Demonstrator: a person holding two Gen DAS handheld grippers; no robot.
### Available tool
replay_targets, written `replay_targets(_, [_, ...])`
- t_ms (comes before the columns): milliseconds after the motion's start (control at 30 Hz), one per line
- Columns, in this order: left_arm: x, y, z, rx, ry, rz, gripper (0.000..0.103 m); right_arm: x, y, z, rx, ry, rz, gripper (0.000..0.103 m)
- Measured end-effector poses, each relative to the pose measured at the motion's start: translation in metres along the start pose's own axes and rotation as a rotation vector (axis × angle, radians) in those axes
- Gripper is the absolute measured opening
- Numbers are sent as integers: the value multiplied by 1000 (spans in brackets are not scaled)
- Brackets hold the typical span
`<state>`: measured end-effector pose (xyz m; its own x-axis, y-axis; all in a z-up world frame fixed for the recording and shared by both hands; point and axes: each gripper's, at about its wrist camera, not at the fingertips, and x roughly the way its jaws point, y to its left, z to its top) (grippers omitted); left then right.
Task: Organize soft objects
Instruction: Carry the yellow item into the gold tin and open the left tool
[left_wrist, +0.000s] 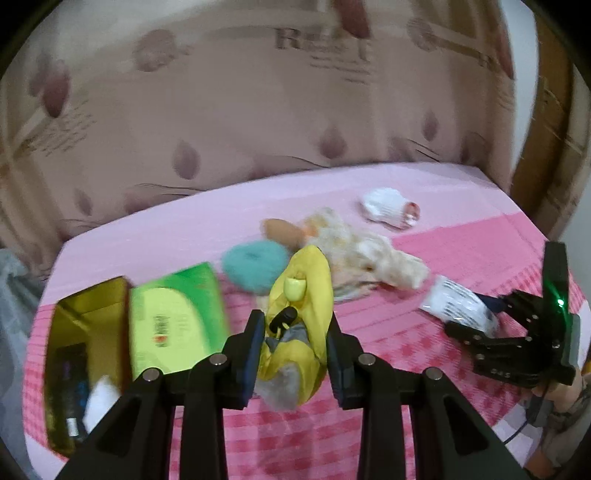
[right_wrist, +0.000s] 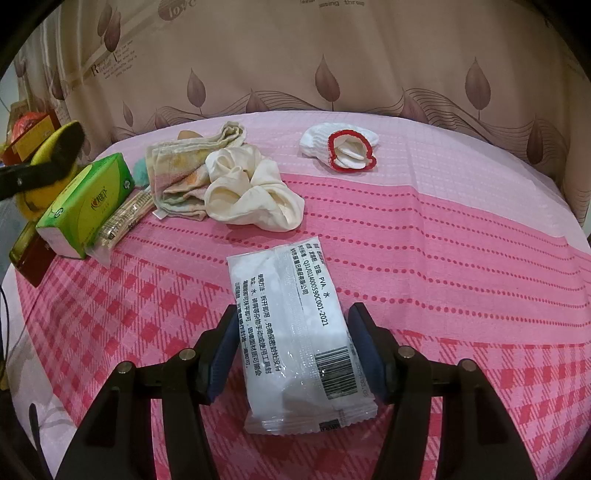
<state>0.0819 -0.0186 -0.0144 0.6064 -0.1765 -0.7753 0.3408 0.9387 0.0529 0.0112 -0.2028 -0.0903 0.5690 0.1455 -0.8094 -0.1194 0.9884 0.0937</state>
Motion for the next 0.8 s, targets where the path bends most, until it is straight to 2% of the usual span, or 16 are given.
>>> replay_targets(533, [-15,141,-24,-218,34,270,31,1,2,-2,-8,0,-10,58])
replay_targets(800, [-4,192,-49,-295,92,338,32,2,4,-3,-24,4,-27,58])
